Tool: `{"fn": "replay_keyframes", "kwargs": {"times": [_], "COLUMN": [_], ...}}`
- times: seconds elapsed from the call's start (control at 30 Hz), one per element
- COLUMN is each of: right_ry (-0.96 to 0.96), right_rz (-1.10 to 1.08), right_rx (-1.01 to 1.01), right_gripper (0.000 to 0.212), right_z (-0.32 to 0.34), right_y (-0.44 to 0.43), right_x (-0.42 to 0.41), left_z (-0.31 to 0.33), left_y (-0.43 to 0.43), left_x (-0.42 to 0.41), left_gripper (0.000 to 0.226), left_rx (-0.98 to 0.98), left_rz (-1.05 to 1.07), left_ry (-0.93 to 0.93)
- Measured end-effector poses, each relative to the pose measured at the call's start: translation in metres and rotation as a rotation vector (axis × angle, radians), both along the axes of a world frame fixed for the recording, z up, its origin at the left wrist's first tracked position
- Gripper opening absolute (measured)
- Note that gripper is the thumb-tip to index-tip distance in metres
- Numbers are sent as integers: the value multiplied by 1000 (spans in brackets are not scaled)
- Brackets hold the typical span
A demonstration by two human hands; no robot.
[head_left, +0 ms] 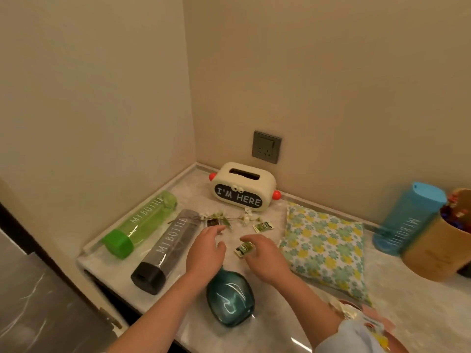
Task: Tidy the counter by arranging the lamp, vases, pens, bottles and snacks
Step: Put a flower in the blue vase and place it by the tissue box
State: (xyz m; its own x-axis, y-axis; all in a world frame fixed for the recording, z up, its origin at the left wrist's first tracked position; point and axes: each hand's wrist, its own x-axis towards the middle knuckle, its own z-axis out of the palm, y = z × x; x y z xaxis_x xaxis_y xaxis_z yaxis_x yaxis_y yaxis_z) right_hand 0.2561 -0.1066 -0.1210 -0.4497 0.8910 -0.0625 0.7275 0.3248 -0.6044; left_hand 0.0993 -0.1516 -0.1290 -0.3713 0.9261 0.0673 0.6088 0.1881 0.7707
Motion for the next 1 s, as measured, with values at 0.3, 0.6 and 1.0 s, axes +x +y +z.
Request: {"fn": "replay_keyframes", "kwargs": {"times": [0.3,0.6,1.0], "right_ry": [-155,-103,209], "right_rz": [30,-53,-225], "right_rx": [36,-79,15], "right_gripper": [43,28,23], "right_z": [-21,-23,1], "right_y": [39,48,14], "right_x": [-21,-29,1], "left_z": [-31,-36,-18], "left_y": [41,52,35], "left_x": [-29,-22,-10], "left_gripper": [51,41,39], "left_rx": [-133,-56,-60], "left_rz": [-178,-135,-79], "left_ry": [303,401,316]}}
